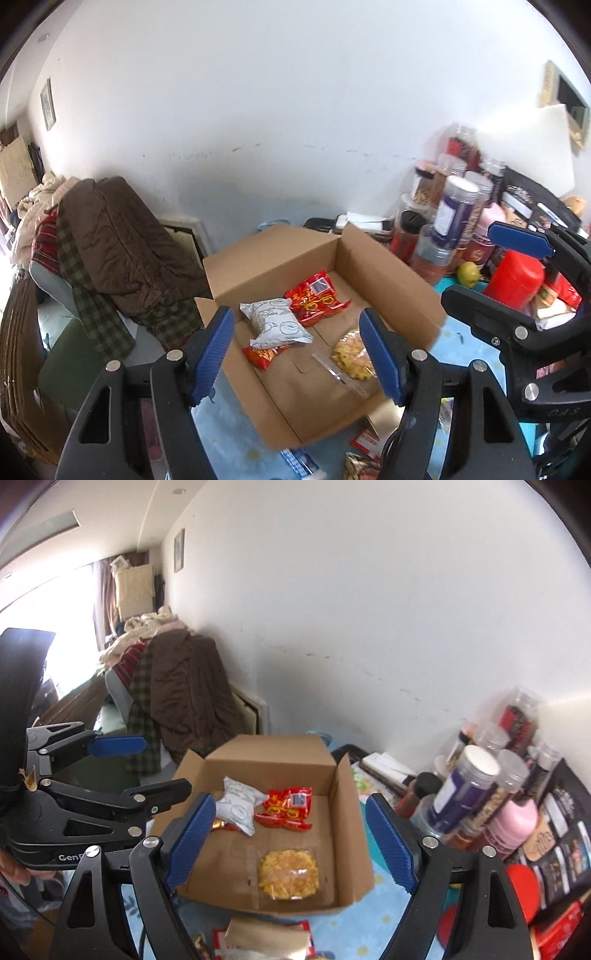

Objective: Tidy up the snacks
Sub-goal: 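Open both grippers to drop the pastry bag and red snack bag into the box, then withdraw both grippers from the box toward the snacks on the cloth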

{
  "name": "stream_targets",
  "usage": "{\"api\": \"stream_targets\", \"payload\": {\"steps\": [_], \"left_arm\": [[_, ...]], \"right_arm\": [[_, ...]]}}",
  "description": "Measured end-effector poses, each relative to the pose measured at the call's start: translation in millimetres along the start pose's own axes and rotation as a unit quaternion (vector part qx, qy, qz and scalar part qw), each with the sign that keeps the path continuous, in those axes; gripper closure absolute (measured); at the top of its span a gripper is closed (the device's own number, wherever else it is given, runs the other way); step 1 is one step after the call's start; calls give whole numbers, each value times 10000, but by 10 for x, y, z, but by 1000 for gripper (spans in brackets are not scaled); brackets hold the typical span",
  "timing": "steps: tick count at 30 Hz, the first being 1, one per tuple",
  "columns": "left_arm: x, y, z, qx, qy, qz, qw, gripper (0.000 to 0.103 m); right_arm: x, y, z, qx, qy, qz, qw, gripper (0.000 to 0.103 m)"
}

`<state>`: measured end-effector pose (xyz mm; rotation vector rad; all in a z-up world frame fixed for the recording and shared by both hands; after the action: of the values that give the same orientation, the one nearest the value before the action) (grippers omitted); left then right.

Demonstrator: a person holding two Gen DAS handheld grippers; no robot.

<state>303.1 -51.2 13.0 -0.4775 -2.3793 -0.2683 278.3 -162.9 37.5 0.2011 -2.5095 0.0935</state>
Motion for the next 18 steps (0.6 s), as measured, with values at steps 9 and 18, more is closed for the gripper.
{"api": "stream_targets", "payload": {"steps": [9, 18], "left_arm": [[579, -274, 188, -126, -307, 303, 9990, 33], [873, -476, 461, -343, -476, 447, 9973, 23]], "right_arm": [[595, 60, 167, -126, -151, 163, 9997, 12], [1023, 101, 560, -328, -203, 313, 9988, 10]]}}
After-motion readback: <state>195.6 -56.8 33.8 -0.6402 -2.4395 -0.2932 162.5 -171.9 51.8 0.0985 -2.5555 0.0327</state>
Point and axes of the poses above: each gripper's, at about its wrist camera, not at the fingertips, and x roughly against the way its jaws point, y to its left, z to its underside, the point moved 9 cm from there along -x, roughly the way its jaws point, and after that the axes turned 1 degree about -z, right-handed, at the moved point
